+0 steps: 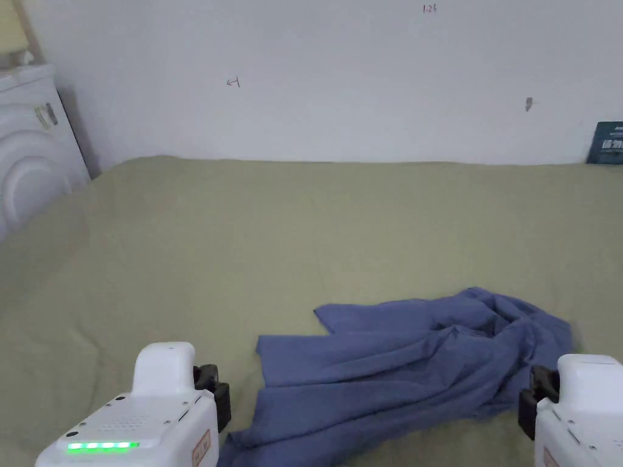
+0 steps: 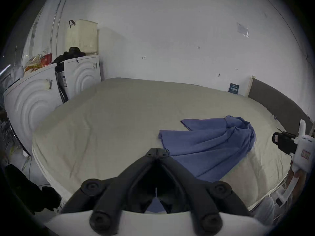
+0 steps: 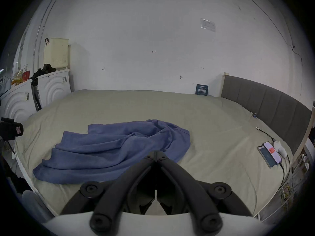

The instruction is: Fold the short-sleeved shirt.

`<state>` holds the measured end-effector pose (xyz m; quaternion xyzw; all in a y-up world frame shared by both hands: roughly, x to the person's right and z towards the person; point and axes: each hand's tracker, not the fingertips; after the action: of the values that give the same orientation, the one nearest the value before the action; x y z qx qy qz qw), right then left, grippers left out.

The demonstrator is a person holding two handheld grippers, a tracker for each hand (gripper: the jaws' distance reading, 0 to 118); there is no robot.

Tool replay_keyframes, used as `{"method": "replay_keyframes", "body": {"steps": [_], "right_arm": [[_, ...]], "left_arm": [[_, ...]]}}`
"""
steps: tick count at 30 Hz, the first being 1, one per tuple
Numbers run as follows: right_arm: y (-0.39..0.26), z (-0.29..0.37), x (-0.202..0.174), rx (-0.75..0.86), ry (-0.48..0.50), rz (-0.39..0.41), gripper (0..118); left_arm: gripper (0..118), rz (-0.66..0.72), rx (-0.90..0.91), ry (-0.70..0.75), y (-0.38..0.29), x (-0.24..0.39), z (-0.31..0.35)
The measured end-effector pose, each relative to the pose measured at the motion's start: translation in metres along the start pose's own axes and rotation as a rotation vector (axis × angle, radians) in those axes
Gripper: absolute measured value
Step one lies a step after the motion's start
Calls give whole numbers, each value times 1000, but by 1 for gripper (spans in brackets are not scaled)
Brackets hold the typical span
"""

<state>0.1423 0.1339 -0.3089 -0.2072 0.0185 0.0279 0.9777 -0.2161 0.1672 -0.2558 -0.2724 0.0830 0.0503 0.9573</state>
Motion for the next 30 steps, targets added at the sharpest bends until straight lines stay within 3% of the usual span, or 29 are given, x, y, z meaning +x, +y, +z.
{"method": "replay_keyframes", "body": {"steps": [9,14,15,16,17,18,21,24,27,30], "right_arm": [[4,-23,-2,-24,17,-13,0],[-5,-39,6,-63,11,-4,0],[-6,-41,8,-65,11,0,0],[-8,-43,10,-66,13,-1,0],[-9,-45,12,-71,15,-1,0],[-9,-46,14,-78,9,2,0],[-11,-48,21,-82,-3,-4,0],[-11,-53,28,-104,-27,8,0],[1,-70,45,-178,-68,-21,0],[28,-101,71,-201,-80,-39,0]], "left_arm": [[0,-41,-218,-127,44,9,-137],[3,-120,-354,-67,55,22,-205],[25,-125,-371,-83,58,22,-216],[88,-125,-441,-126,58,21,-228],[118,-115,-467,-117,55,22,-237],[115,-119,-410,-85,61,32,-217],[109,-173,-481,-6,60,41,-224],[91,-189,-480,-35,38,30,-237],[8,-246,-489,-149,50,46,-211],[8,-297,-492,-111,45,52,-217]]}}
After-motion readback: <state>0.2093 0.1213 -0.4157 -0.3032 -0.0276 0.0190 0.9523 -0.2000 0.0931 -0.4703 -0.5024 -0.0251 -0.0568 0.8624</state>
